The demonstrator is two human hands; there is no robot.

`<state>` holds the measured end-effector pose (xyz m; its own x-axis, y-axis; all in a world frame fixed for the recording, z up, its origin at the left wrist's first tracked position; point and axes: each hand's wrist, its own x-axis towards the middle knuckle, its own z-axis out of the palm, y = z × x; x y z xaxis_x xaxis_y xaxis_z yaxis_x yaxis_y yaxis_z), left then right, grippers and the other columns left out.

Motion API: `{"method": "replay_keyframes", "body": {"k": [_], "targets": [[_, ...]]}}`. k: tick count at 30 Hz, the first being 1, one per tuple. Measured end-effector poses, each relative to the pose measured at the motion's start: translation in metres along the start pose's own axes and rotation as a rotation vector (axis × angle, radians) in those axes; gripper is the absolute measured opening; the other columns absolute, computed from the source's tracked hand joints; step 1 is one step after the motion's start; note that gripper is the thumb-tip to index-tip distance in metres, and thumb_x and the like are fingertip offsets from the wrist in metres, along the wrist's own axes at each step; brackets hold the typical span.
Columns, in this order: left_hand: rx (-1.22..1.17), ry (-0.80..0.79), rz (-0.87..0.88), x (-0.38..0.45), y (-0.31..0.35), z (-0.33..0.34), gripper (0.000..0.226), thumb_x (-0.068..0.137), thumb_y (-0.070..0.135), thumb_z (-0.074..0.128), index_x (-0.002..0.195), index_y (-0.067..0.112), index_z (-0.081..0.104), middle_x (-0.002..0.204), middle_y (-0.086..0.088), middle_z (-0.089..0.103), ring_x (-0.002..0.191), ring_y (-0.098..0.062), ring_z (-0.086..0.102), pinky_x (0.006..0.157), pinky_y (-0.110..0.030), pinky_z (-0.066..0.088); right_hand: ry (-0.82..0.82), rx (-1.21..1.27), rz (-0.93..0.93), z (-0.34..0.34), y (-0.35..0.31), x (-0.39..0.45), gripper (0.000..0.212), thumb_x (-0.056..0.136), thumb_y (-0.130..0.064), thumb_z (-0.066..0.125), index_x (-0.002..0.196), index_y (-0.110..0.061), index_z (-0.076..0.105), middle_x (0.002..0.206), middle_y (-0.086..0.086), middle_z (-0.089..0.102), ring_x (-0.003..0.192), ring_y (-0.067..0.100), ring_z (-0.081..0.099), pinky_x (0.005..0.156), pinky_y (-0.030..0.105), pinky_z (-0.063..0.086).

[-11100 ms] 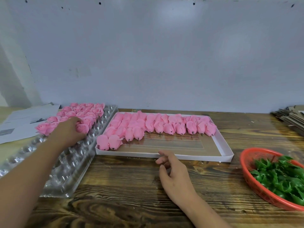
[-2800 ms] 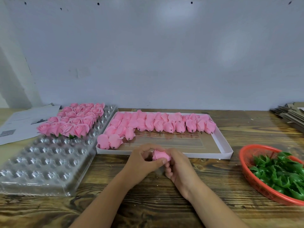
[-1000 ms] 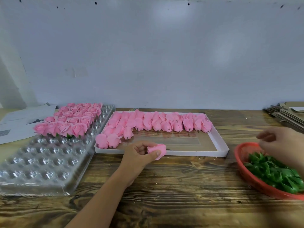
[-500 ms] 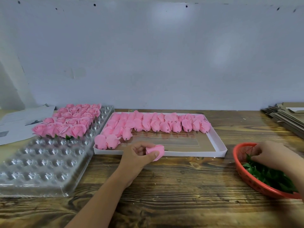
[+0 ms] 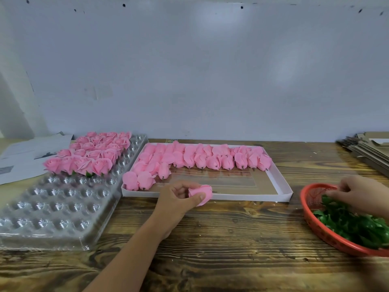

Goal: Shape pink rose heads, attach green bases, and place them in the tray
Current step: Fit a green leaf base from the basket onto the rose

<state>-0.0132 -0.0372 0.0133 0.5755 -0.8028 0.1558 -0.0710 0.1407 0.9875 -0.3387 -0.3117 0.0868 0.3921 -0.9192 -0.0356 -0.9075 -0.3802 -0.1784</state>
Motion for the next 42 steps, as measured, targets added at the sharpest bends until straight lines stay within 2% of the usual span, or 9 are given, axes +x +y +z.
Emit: {"method": "replay_keyframes", "body": {"k": [10,14,17,20,23,28,35,39,42], "targets": [[-0.003,0.002,-0.004,0.001,-0.001,0.0,0.024,0.078,0.007,0.085,0.099,0.016,0.077,0.1,0.003,0.078,0.095,-0.009,0.073,0.073,-0.015,0.055,0.038,0.02,-0.054,-0.011,0.015,-0.005,0.04,0.053,-0.049,0.094,0.058,-0.023,0.065,0.053,-0.002,0.065,0.053,0.014,0.063,0.05,0.031,0.047],[-0.001,0.007,-0.011,0.001,-0.002,-0.001,0.024,0.078,0.008,0.085,0.099,0.017,0.077,0.101,0.003,0.078,0.096,-0.01,0.073,0.073,-0.016,0.055,0.002,0.093,-0.027,-0.013,0.022,-0.006,0.047,0.045,-0.073,0.083,0.056,-0.029,0.068,0.057,-0.005,0.066,0.059,0.014,0.064,0.052,0.032,0.048],[0.001,0.004,-0.02,0.002,-0.002,-0.001,0.025,0.078,0.009,0.085,0.1,0.016,0.077,0.102,0.002,0.078,0.097,-0.011,0.073,0.074,-0.016,0.056,0.069,0.11,-0.057,-0.011,0.028,-0.005,0.056,0.059,-0.084,0.061,0.058,-0.029,0.068,0.051,-0.006,0.066,0.045,0.014,0.063,0.047,0.033,0.051],[0.011,-0.002,-0.023,0.002,-0.002,-0.001,0.026,0.078,0.009,0.085,0.102,0.016,0.077,0.103,0.003,0.078,0.098,-0.01,0.073,0.075,-0.016,0.056,0.064,0.082,-0.017,-0.005,0.035,0.001,0.048,0.083,-0.062,0.062,0.063,-0.019,0.067,0.049,-0.003,0.066,0.038,0.015,0.063,0.044,0.034,0.053],[0.002,-0.005,-0.024,0.002,-0.001,0.0,0.026,0.079,0.008,0.085,0.102,0.015,0.076,0.101,0.004,0.078,0.097,-0.01,0.073,0.074,-0.016,0.056,0.156,0.082,-0.002,0.001,0.047,0.01,0.025,0.076,-0.035,0.084,0.066,-0.023,0.063,0.052,-0.002,0.065,0.043,0.019,0.064,0.051,0.038,0.056],[-0.002,-0.015,-0.014,0.001,-0.001,0.0,0.024,0.079,0.009,0.084,0.1,0.018,0.077,0.101,0.005,0.078,0.097,-0.009,0.073,0.075,-0.016,0.056,0.231,0.083,-0.013,0.011,0.064,0.028,0.024,0.07,-0.023,0.085,0.061,-0.031,0.063,0.06,-0.002,0.066,0.058,0.023,0.065,0.062,0.048,0.058],[-0.013,-0.019,-0.025,0.001,0.0,-0.001,0.024,0.079,0.01,0.085,0.097,0.023,0.078,0.102,0.005,0.078,0.098,-0.01,0.073,0.074,-0.016,0.056,0.272,0.131,0.033,0.031,0.079,0.05,0.015,0.078,-0.038,0.045,0.077,-0.027,0.054,0.068,-0.006,0.061,0.061,0.02,0.059,0.055,0.033,0.049],[-0.019,-0.028,-0.012,0.0,0.0,-0.001,0.023,0.079,0.009,0.084,0.097,0.022,0.078,0.102,0.003,0.078,0.097,-0.01,0.073,0.075,-0.016,0.055,0.299,0.144,0.091,0.032,0.089,0.063,0.028,0.081,-0.009,0.072,0.094,-0.015,0.048,0.072,0.002,0.051,0.066,0.028,0.057,0.065,0.049,0.057],[-0.012,-0.027,-0.018,0.001,0.0,-0.001,0.023,0.079,0.01,0.084,0.097,0.023,0.078,0.102,0.004,0.078,0.098,-0.01,0.073,0.076,-0.017,0.056,0.284,0.051,0.015,0.023,0.076,0.048,0.02,0.078,-0.019,0.08,0.079,-0.019,0.06,0.065,-0.011,0.057,0.061,0.014,0.059,0.06,0.036,0.052]]}}
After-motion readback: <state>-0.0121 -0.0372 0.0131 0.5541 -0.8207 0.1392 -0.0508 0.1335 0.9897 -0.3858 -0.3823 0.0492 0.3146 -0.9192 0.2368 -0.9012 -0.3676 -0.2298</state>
